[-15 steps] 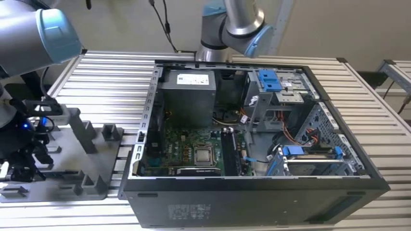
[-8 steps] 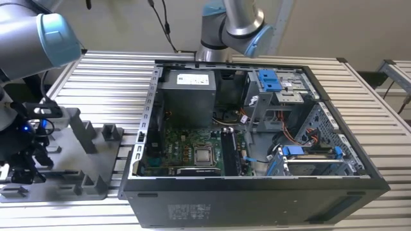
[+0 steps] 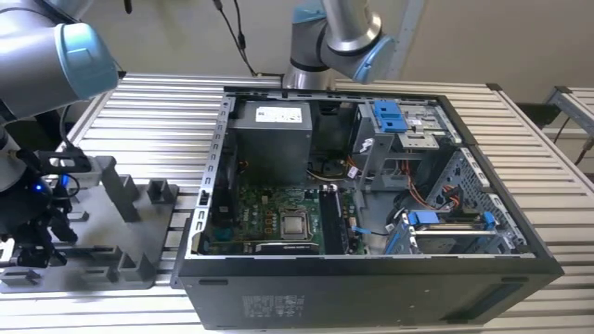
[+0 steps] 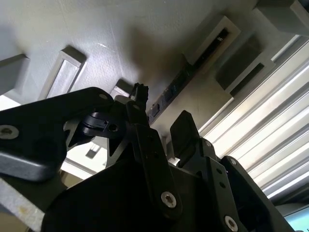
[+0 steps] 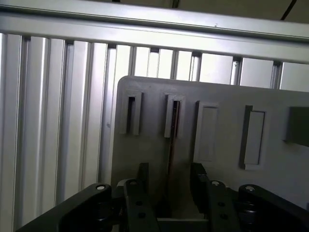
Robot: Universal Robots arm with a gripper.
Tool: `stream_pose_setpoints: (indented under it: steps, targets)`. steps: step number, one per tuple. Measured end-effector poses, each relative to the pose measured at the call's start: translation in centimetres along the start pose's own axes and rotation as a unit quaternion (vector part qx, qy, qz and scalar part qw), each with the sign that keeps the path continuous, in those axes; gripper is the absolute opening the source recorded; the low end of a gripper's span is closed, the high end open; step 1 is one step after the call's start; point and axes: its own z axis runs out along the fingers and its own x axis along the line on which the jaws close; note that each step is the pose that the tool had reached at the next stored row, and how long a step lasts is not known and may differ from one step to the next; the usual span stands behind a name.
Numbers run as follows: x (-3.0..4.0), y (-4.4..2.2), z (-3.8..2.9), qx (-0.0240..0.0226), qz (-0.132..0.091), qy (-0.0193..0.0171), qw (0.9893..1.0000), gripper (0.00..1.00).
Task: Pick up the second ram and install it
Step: 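Pick up the second ram and move it above second insertion slot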
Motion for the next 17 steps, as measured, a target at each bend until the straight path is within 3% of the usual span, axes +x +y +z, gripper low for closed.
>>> stream_pose_setpoints:
  steps: [7, 17]
  targets:
    - [-0.05, 0.29, 0.13, 0.0068, 0.0, 0.0027, 1.0, 0.48]
    - [-0.07, 0.5, 0.18, 0.007, 0.0, 0.003, 1.0, 0.48]
